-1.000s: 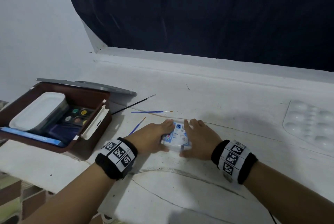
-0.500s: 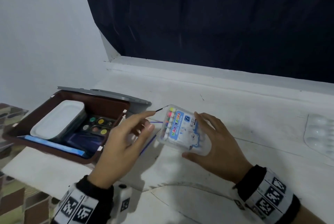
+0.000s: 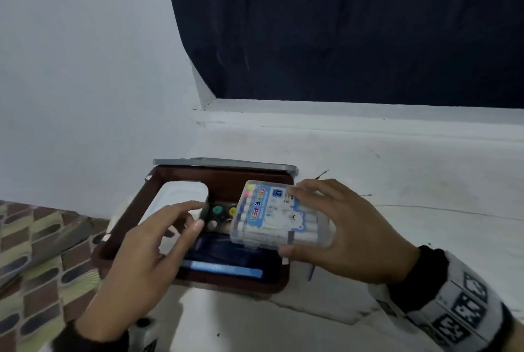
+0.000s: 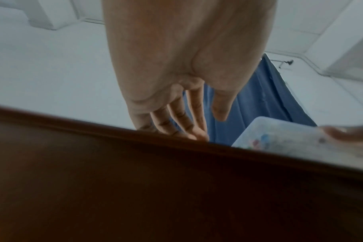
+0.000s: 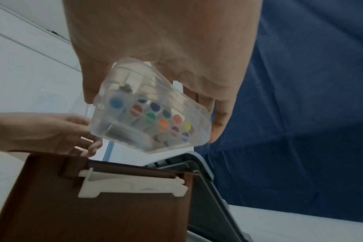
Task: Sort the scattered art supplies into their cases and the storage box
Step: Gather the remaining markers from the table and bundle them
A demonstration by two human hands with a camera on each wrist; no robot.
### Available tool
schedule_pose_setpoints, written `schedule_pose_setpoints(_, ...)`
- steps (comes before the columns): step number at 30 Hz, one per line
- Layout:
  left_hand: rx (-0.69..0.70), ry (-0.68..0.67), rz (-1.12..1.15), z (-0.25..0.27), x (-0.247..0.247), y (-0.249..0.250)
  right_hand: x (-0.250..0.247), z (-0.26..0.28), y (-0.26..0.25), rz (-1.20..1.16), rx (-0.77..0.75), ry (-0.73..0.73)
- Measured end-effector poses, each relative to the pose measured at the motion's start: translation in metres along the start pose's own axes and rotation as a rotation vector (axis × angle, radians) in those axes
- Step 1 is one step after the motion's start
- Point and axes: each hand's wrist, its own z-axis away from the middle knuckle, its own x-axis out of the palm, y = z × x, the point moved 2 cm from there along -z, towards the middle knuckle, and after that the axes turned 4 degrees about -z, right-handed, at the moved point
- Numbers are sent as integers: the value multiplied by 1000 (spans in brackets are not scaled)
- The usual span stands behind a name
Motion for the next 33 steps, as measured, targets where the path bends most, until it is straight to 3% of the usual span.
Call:
schedule_pose_setpoints(4, 84, -295, -220, -12, -16, -62, 17, -26, -23, 93, 48, -138)
schedule_pose_setpoints(7, 116, -425, -274, -21, -18, -87, 32, -43, -29, 164, 35, -170)
schedule_pose_setpoints(17, 186, -450, -335, -19, -8, -103, 77, -70, -45, 325, 25, -351)
schedule_pose_setpoints(21, 127, -481, -363, -22, -8, -104, 88, -75, -46, 418, 14, -423)
schedule_pose_setpoints(33, 66, -434, -304, -26, -10, -88, 103, -79, -44, 478, 98, -310)
